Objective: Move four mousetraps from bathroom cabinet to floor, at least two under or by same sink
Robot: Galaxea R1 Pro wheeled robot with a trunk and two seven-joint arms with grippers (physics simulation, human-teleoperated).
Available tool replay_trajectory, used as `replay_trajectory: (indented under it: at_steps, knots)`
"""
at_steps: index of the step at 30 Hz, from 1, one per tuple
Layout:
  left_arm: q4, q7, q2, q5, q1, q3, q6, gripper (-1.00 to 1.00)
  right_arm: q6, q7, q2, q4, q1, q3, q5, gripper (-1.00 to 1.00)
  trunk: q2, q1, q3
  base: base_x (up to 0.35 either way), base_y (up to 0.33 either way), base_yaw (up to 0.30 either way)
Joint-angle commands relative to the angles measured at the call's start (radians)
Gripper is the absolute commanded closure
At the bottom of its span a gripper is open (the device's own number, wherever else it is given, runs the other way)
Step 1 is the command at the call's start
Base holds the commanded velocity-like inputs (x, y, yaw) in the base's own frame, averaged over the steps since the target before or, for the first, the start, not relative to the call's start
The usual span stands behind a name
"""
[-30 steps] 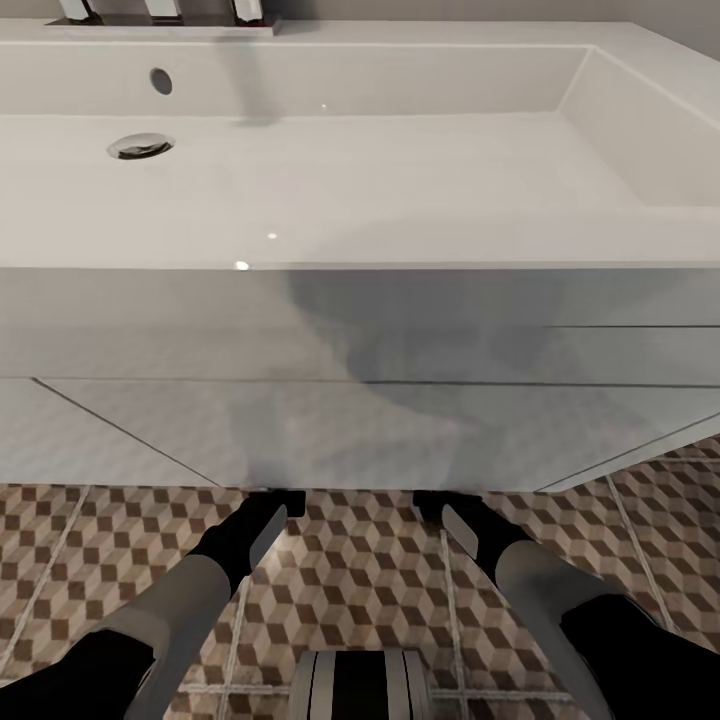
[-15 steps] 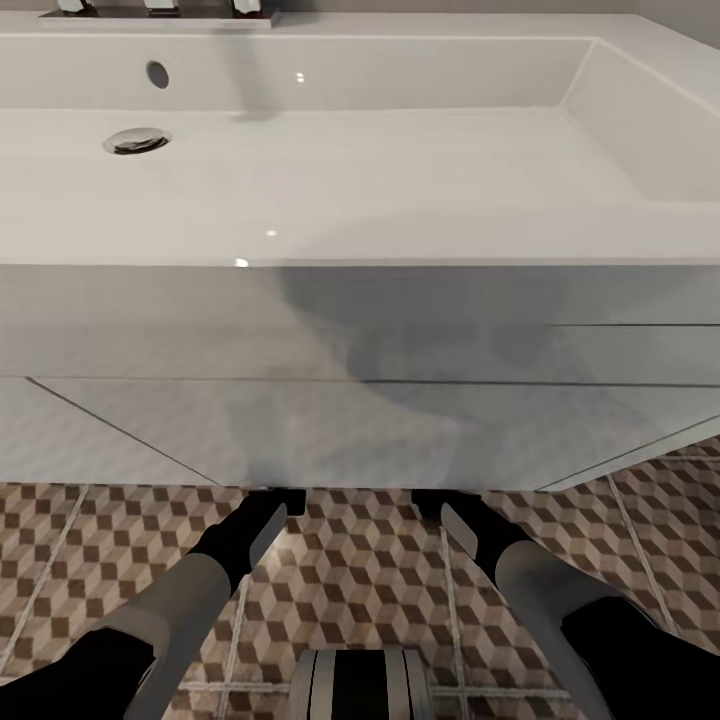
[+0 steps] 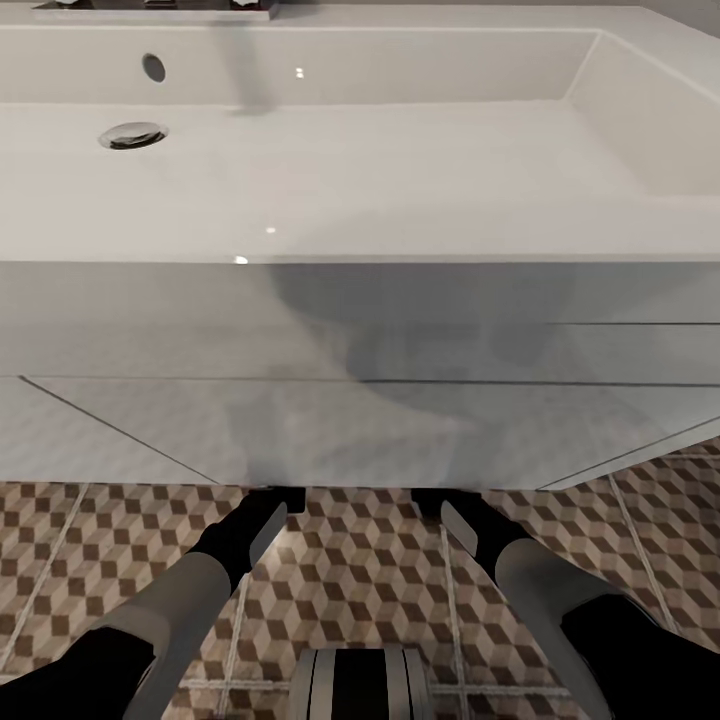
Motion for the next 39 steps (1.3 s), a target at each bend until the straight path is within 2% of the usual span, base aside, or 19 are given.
replay_trajectory:
  at_steps: [1,14,39]
  knots:
    - [-0.002,0.010,0.001,0.011,-0.046,-0.006,0.005,1.00,0.007,-0.008,0.000,-0.003,-0.089,0.007,-0.010,1.00,0.000,0.000,-0.001,0.000,0.000,0.000]
    - [-0.005,0.013,-0.001,0.010,-0.046,-0.006,-0.026,1.00,0.007,-0.008,0.000,-0.003,-0.089,0.007,-0.010,1.00,0.000,0.000,-0.008,0.000,0.000,0.000]
    - [-0.005,0.011,-0.002,0.010,-0.046,-0.008,-0.028,1.00,0.007,-0.008,0.000,-0.010,-0.089,0.007,-0.011,1.00,0.000,0.000,-0.025,0.000,0.000,0.000]
